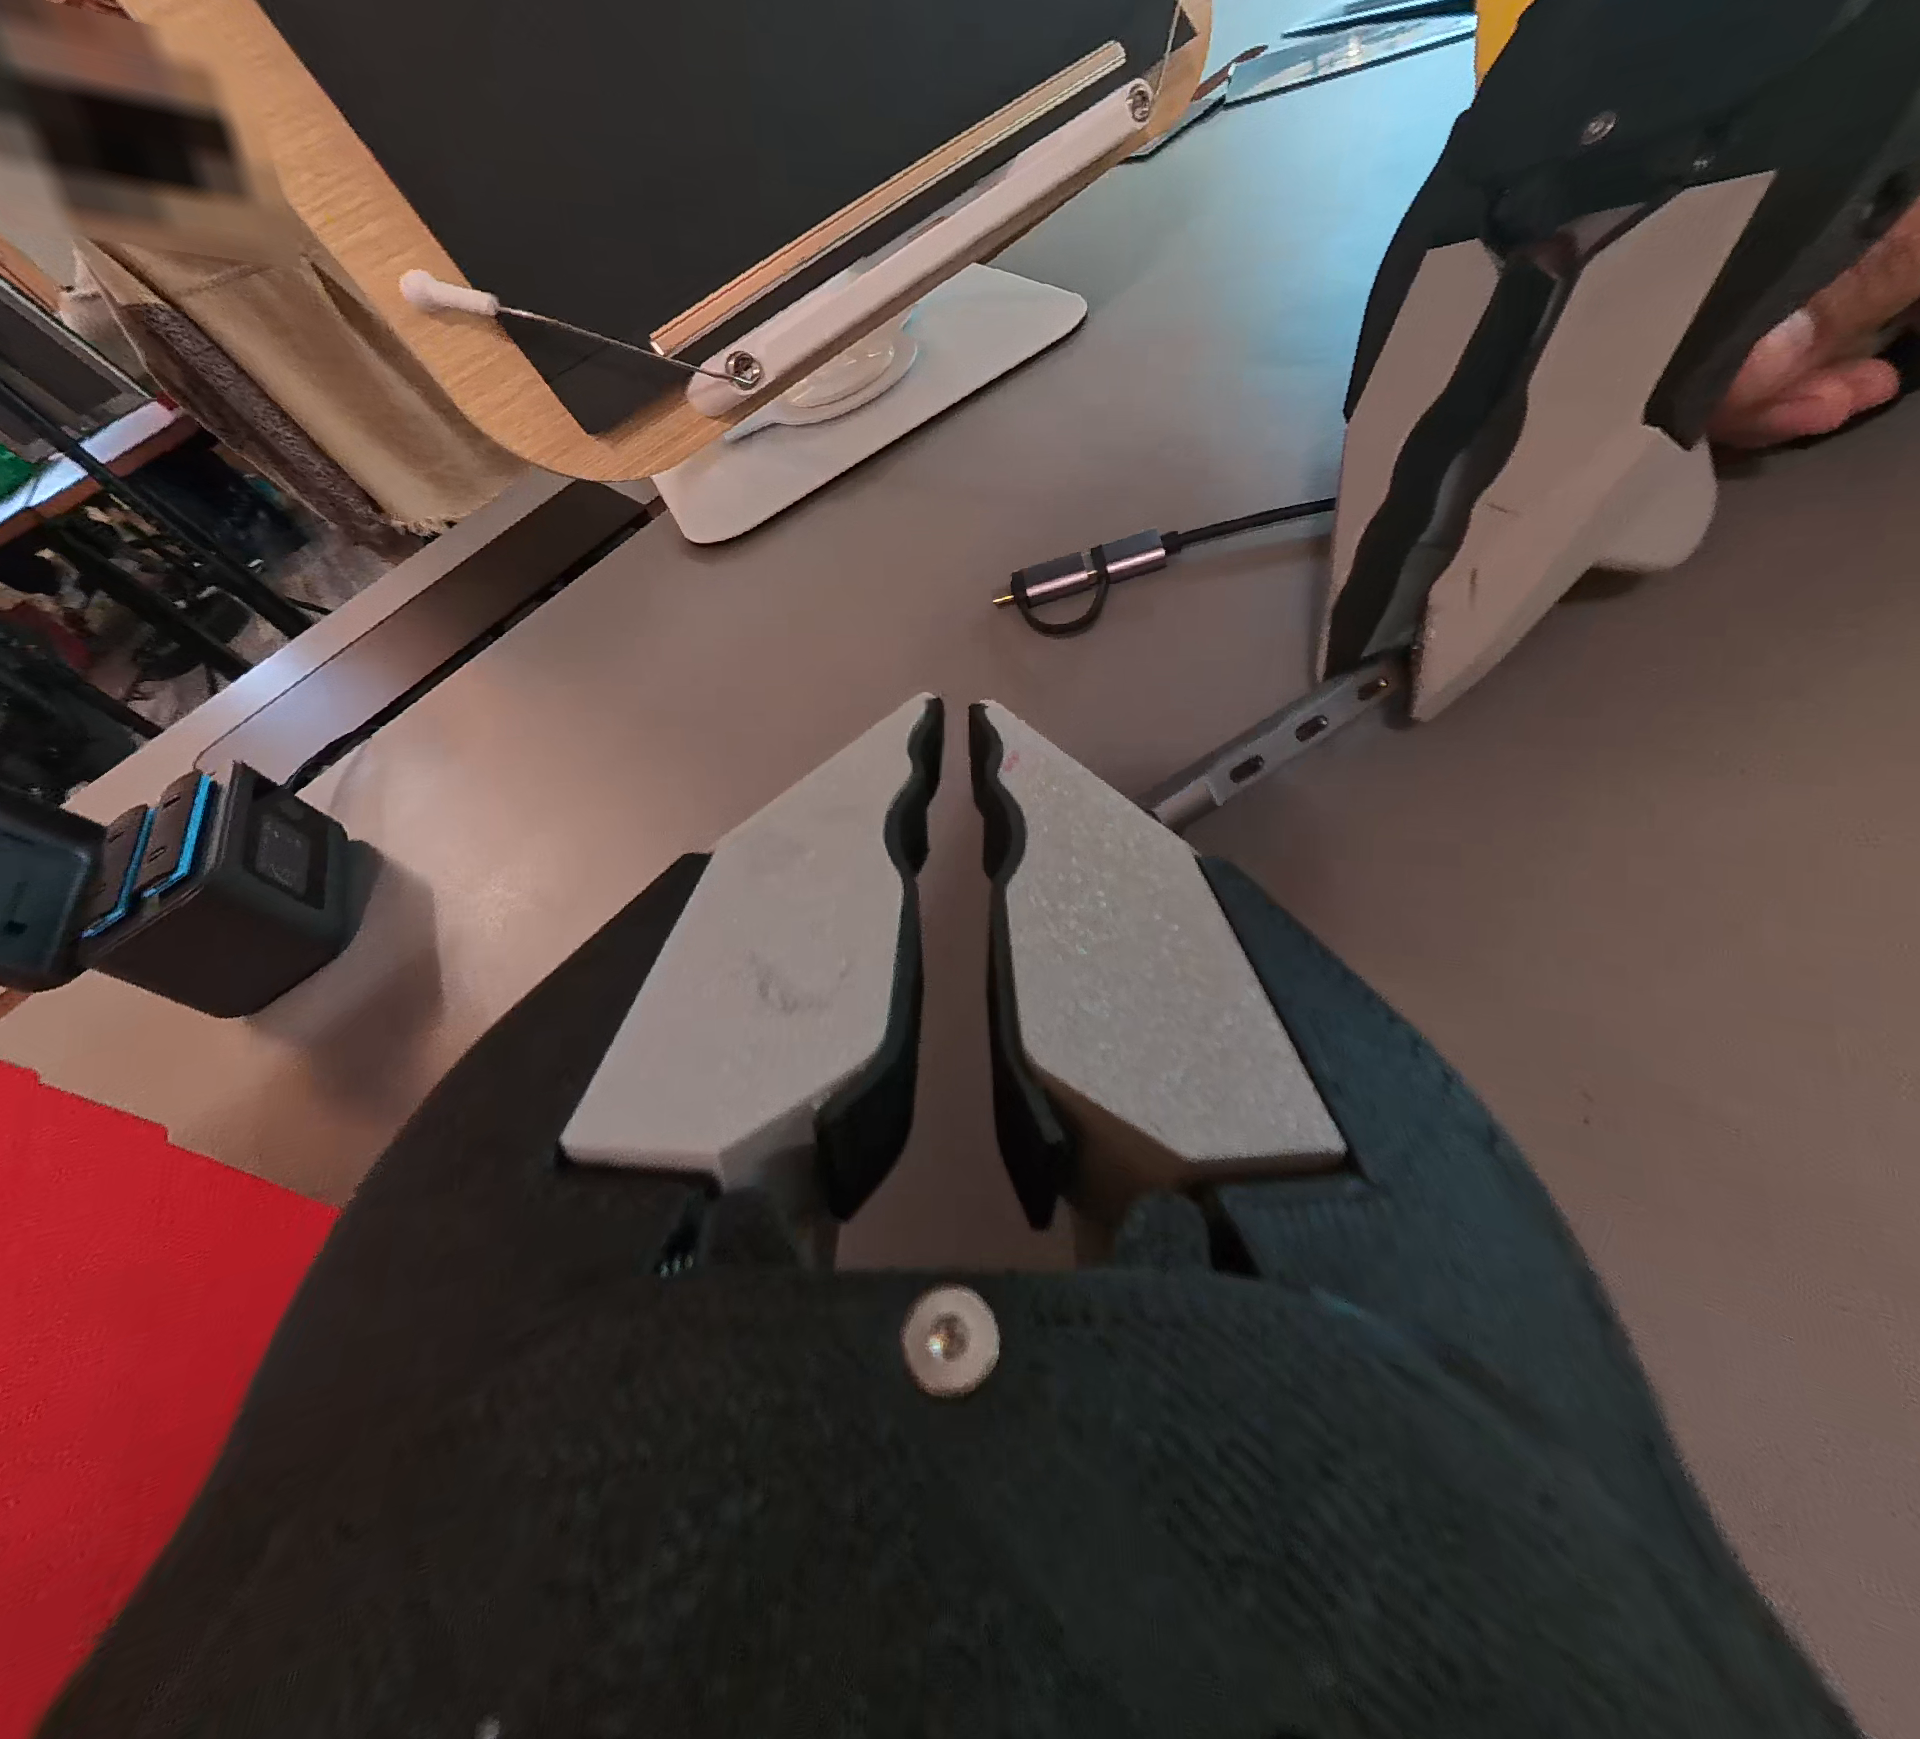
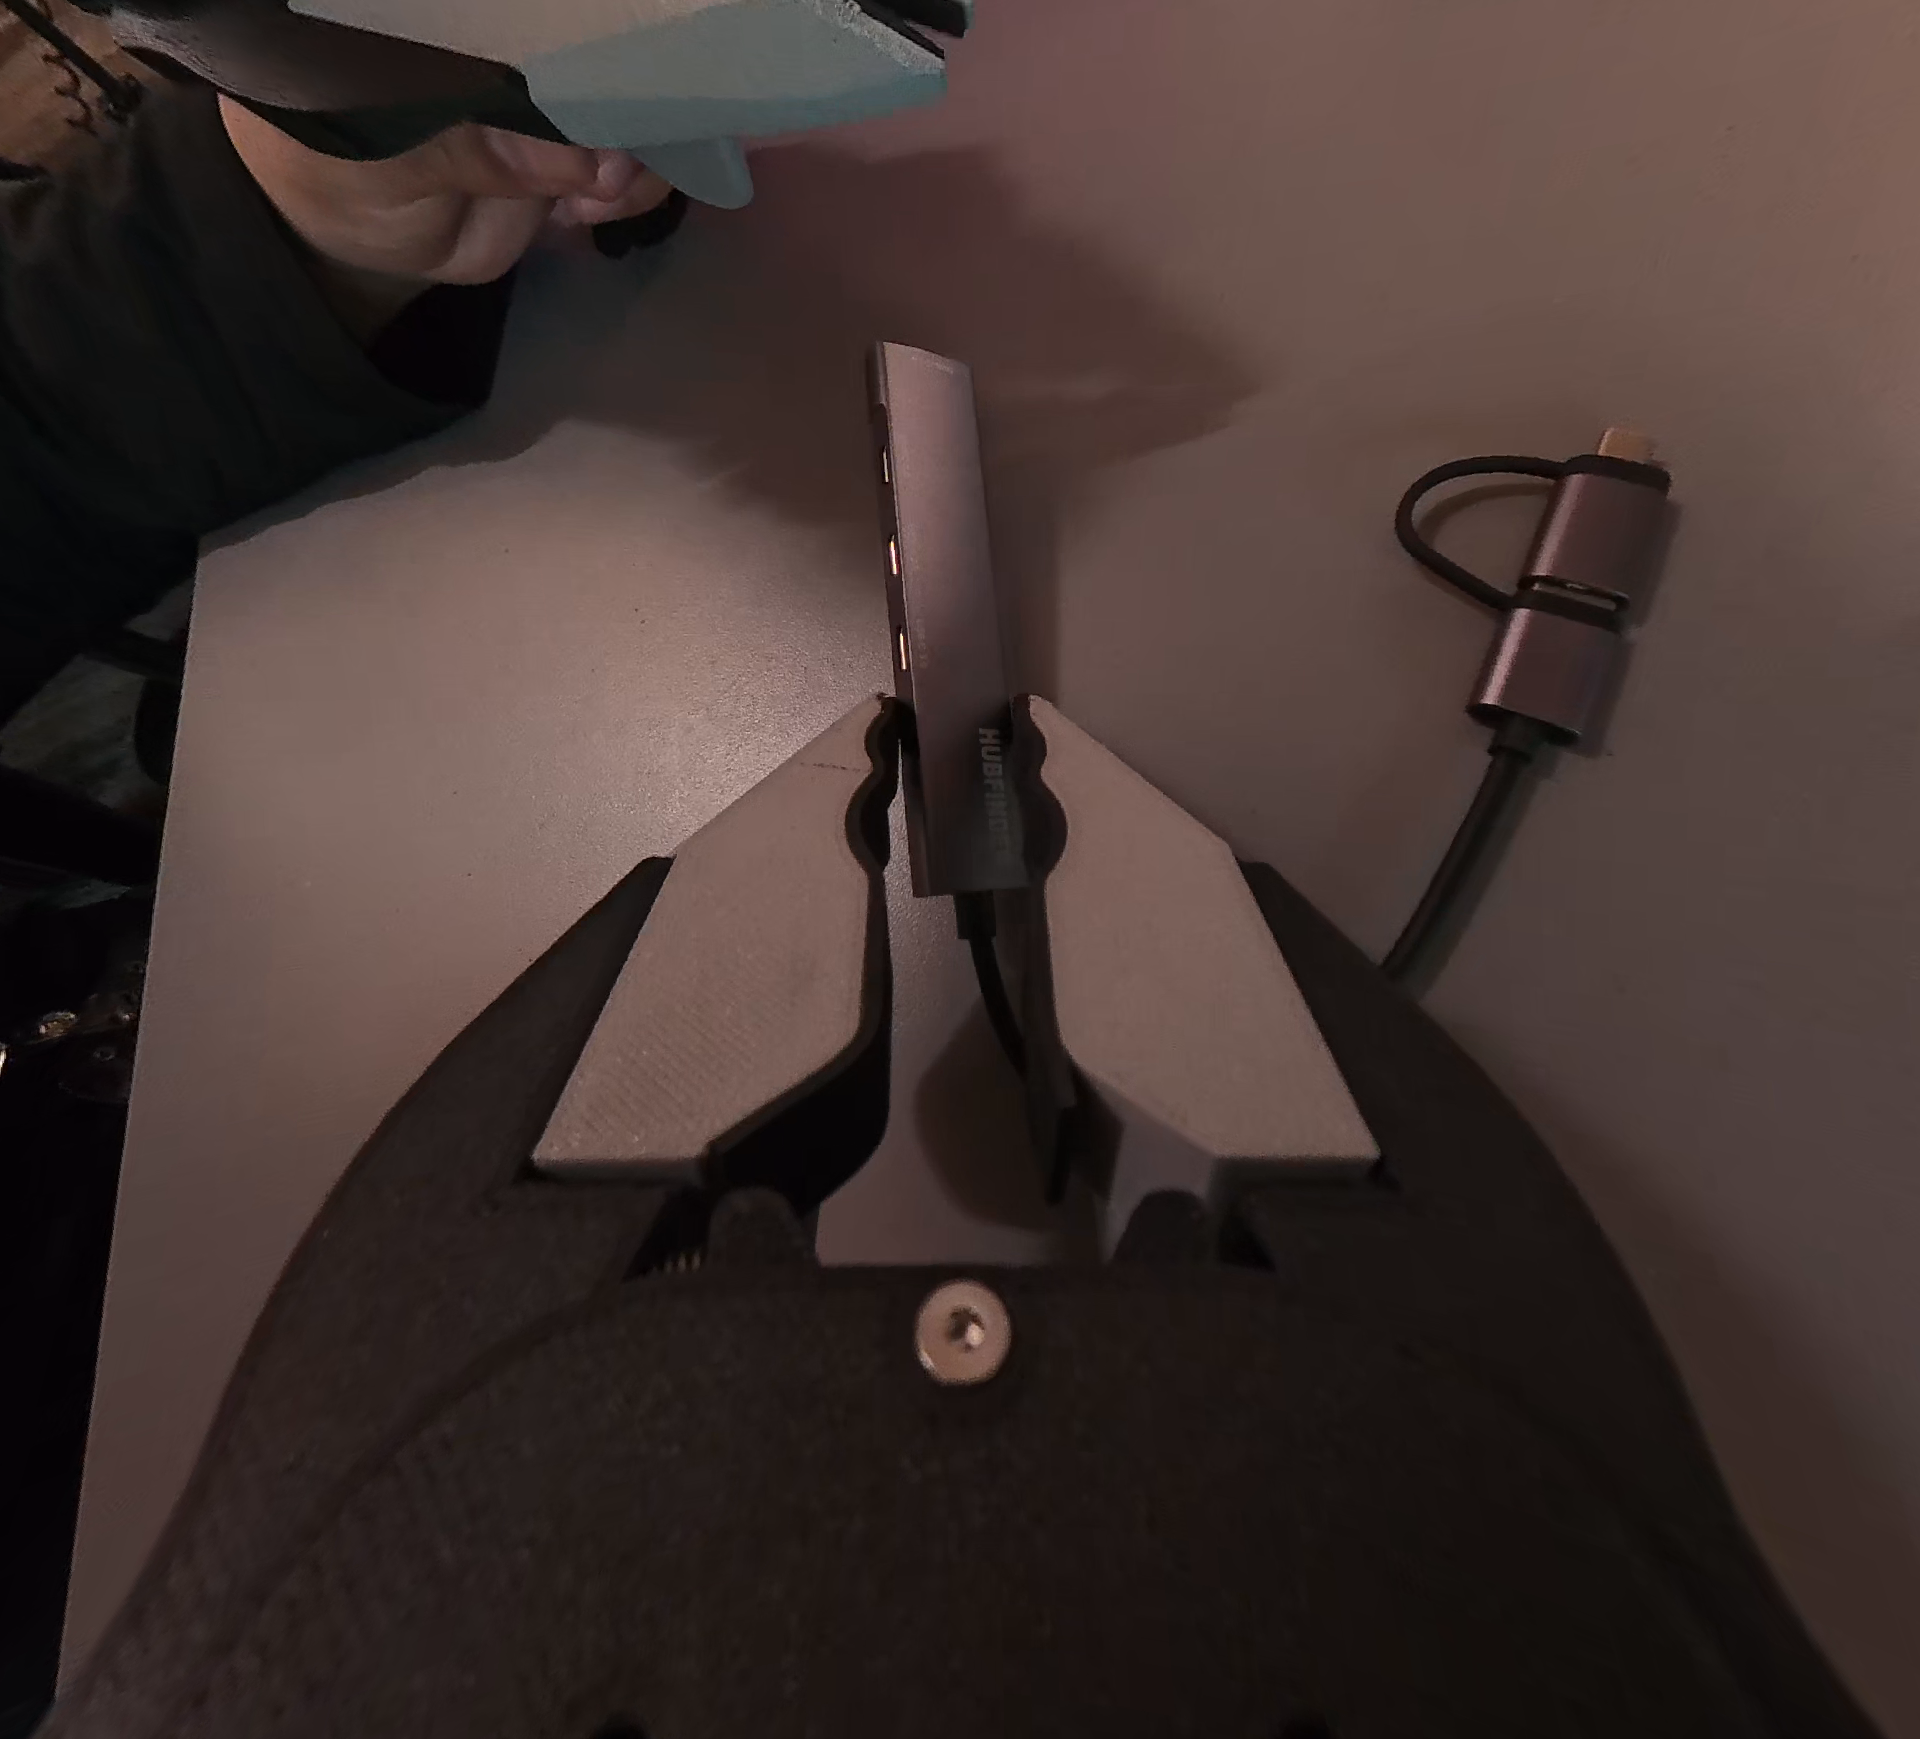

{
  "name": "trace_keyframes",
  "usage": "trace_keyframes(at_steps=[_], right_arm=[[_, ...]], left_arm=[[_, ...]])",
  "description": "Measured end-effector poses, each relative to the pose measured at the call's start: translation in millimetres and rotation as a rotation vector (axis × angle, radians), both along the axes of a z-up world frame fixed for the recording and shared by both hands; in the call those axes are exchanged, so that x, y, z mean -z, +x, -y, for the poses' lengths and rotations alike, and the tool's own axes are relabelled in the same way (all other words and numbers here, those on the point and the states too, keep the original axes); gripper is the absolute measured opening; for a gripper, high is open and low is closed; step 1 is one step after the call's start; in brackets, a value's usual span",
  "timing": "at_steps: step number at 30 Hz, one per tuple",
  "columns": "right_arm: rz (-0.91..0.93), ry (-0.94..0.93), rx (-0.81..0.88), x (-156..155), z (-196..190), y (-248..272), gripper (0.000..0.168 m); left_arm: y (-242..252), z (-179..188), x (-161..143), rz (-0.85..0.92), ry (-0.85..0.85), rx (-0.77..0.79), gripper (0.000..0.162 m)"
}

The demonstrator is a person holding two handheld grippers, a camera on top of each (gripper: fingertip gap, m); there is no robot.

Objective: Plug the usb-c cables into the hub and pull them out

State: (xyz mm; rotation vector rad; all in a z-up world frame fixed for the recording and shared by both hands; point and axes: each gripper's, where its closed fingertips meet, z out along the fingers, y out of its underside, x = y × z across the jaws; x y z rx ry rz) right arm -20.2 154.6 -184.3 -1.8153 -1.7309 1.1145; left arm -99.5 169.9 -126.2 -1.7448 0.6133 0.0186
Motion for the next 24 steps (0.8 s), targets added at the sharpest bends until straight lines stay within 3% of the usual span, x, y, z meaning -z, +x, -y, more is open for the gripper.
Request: trace_keyframes(at_steps=[6,18,24], right_arm=[[0.004,0.023,-0.001,1,0,0,0.019],[0.007,0.072,-0.002,2,1,0,0.018],[0.010,0.085,-0.003,3,1,0,0.018]], left_arm=[[-13,-3,-3,0.036,0.007,-0.089,0.019],[-30,8,-20,0.086,0.116,-0.246,0.014],[-24,15,-25,0.173,0.120,-0.174,0.012]])
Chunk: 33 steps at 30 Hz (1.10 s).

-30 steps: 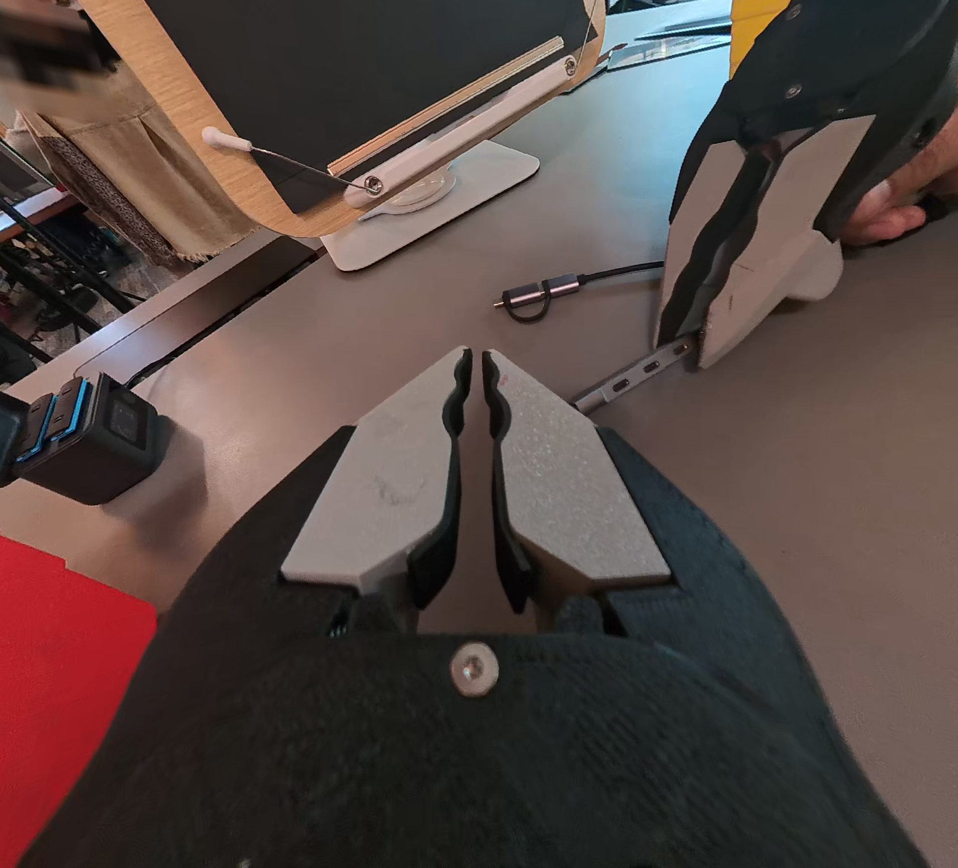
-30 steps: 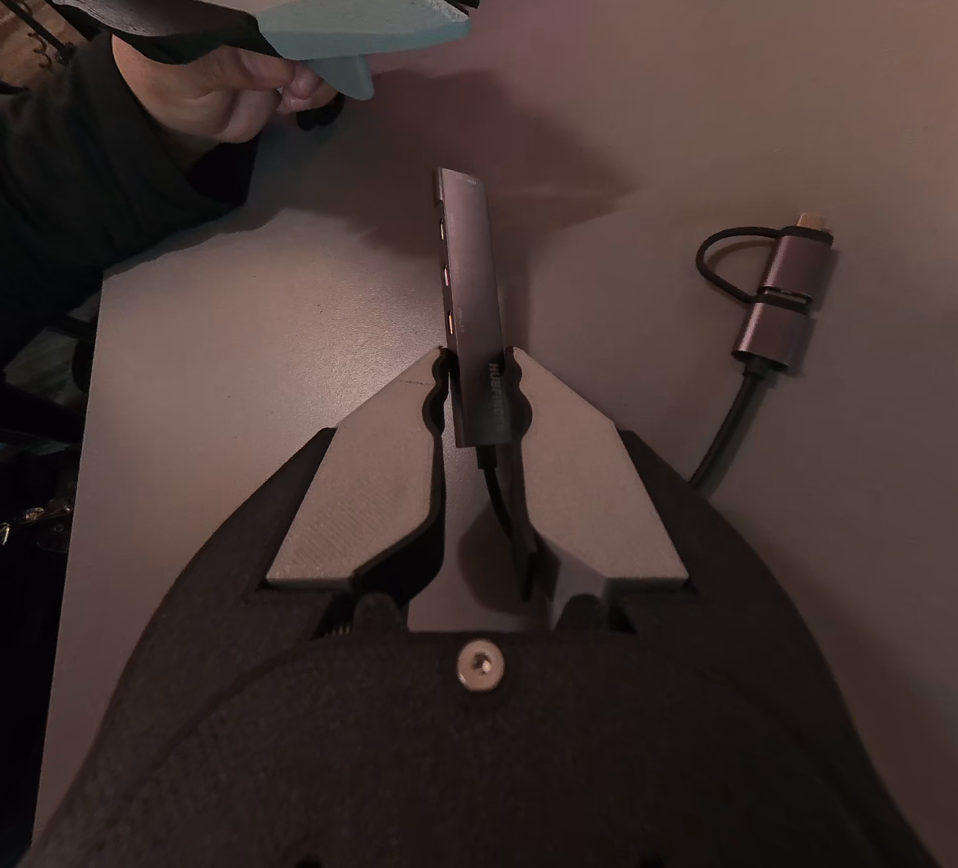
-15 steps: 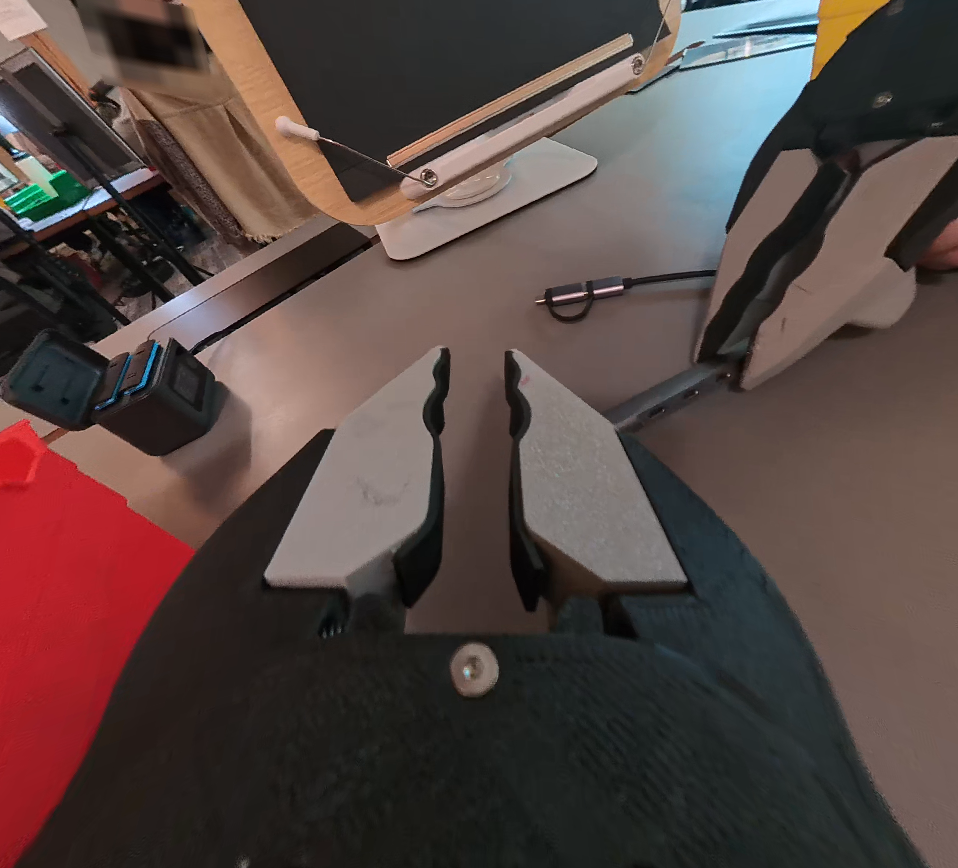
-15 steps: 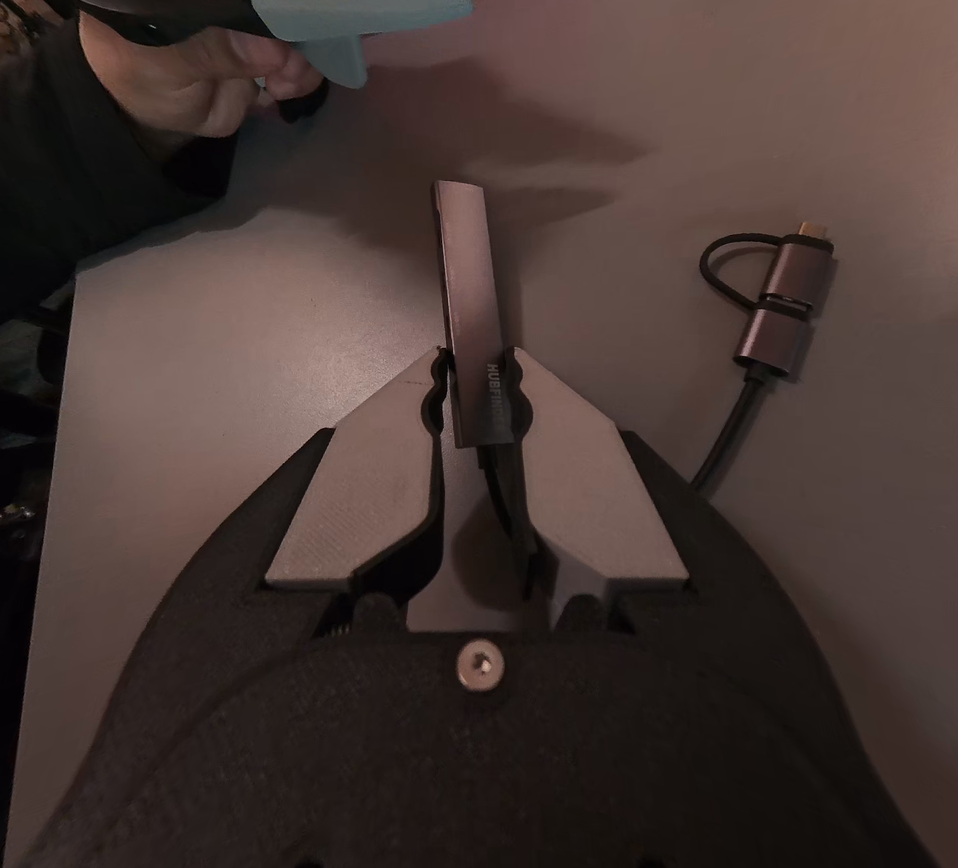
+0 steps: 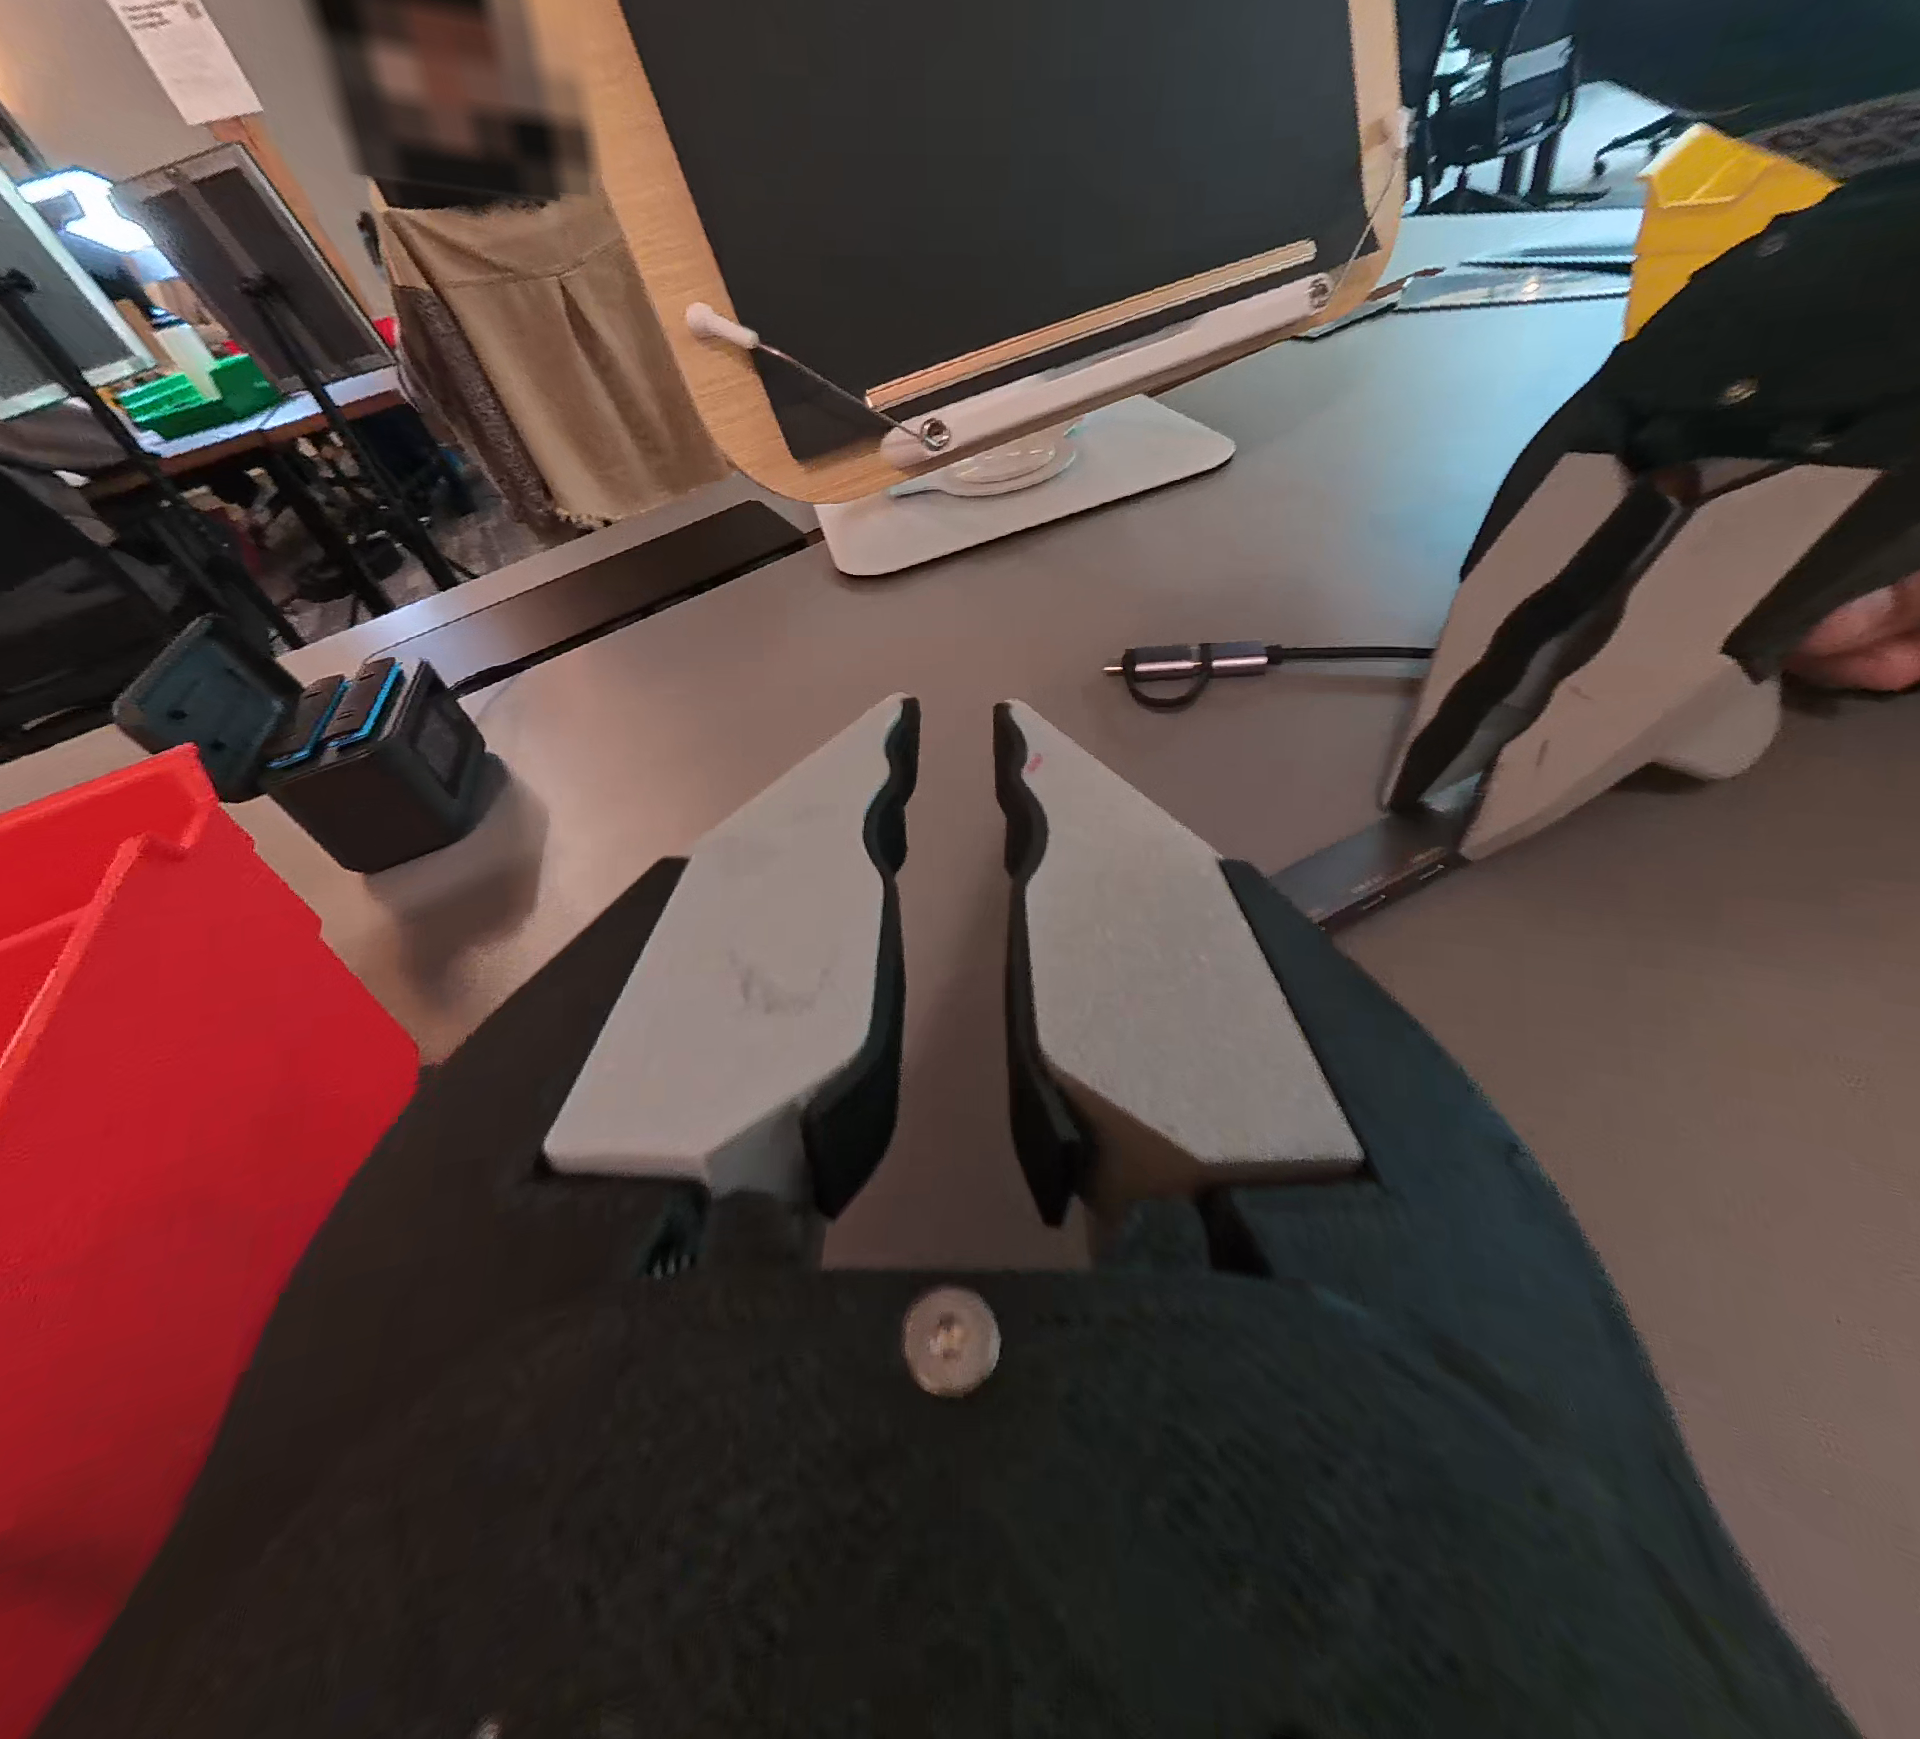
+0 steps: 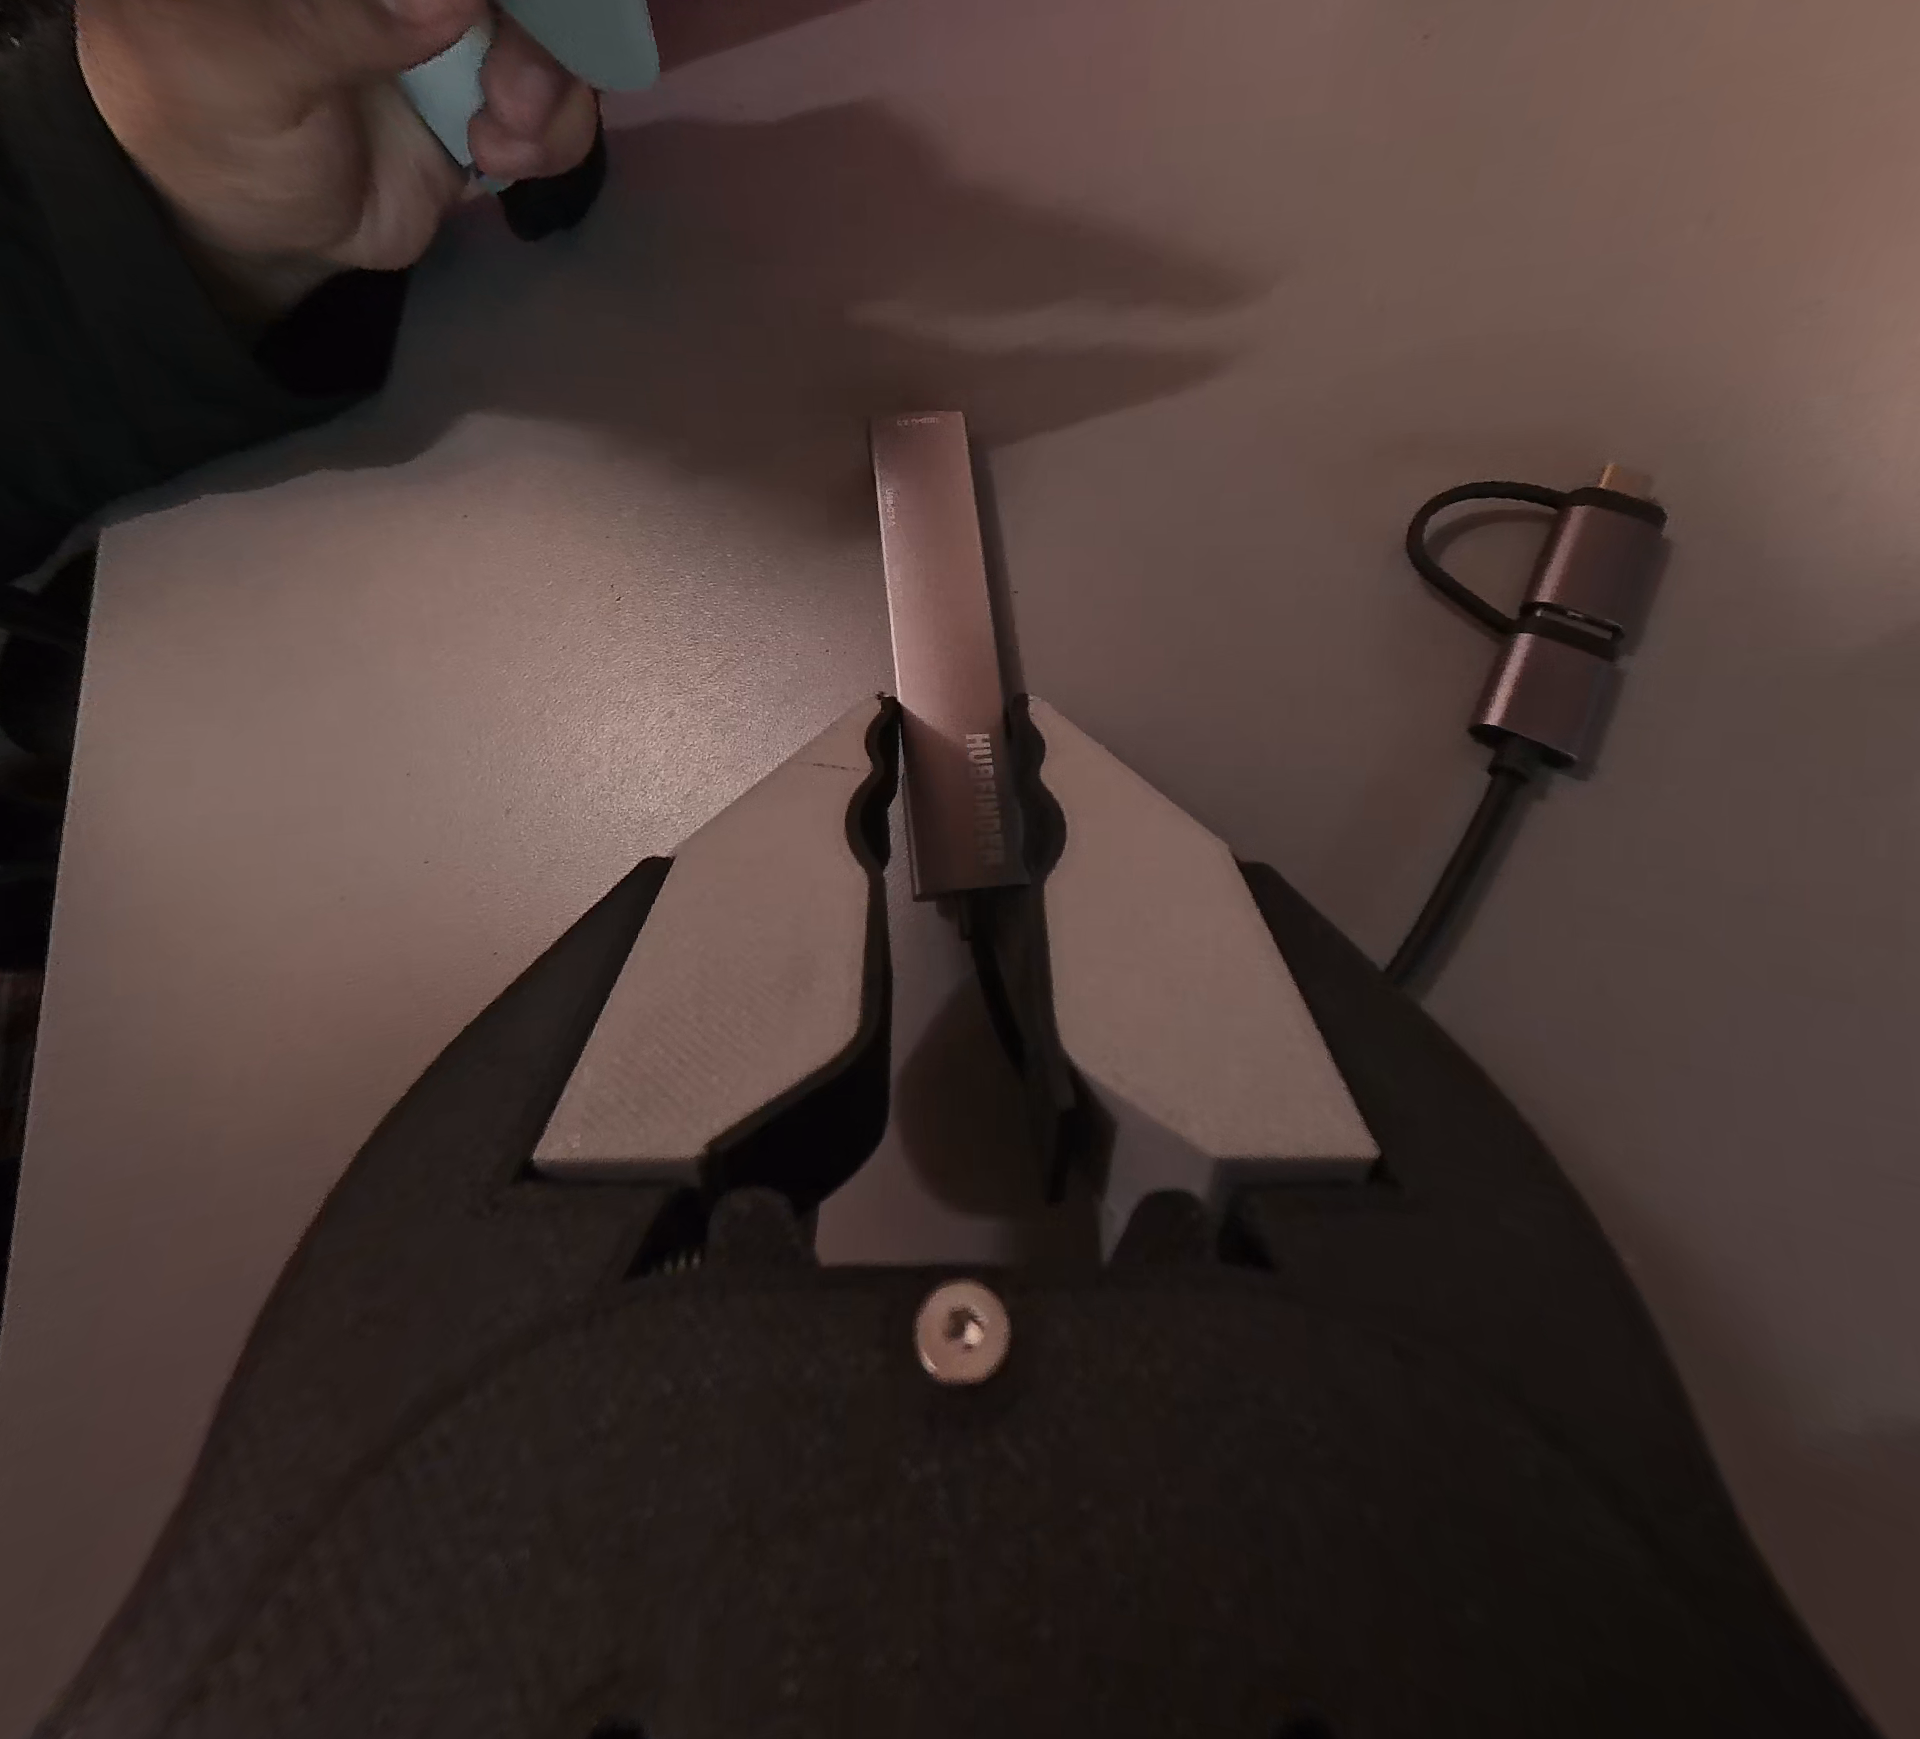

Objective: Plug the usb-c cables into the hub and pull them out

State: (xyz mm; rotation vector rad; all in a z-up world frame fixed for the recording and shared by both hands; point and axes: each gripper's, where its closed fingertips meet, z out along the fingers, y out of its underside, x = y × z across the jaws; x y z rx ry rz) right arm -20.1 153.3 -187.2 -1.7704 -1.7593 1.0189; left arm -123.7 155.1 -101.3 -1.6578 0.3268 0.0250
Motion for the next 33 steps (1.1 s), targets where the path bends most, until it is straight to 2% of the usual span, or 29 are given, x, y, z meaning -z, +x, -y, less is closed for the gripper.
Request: trace_keyframes(at_steps=[4,16,23,25,27,28,30,33], right_arm=[[0.000,-0.010,0.000,0,0,0,0.018],[-0.003,-0.043,0.000,-1,0,-1,0.018],[-0.001,-0.034,0.003,-1,0,-1,0.016],[-0.001,-0.030,0.003,-1,0,-1,0.016],[-0.001,-0.028,0.003,-1,0,-1,0.016],[-0.002,-0.026,0.004,-1,0,0,0.016],[0.000,-0.022,0.003,-1,0,-1,0.016],[0.000,-0.043,0.005,-1,-1,-1,0.016]], left_arm=[[2,0,2,-0.001,-0.014,0.016,0.008],[19,-2,14,-0.188,-0.044,0.028,0.009],[13,7,9,-0.146,-0.029,-0.013,0.022],[16,14,16,-0.140,-0.093,-0.024,0.020],[11,27,26,-0.203,-0.246,-0.066,0.018],[7,35,23,-0.262,-0.310,-0.083,0.021],[-7,52,-11,-0.325,-0.315,-0.134,0.022],[-37,82,-65,-0.246,-0.331,-0.144,0.030]])
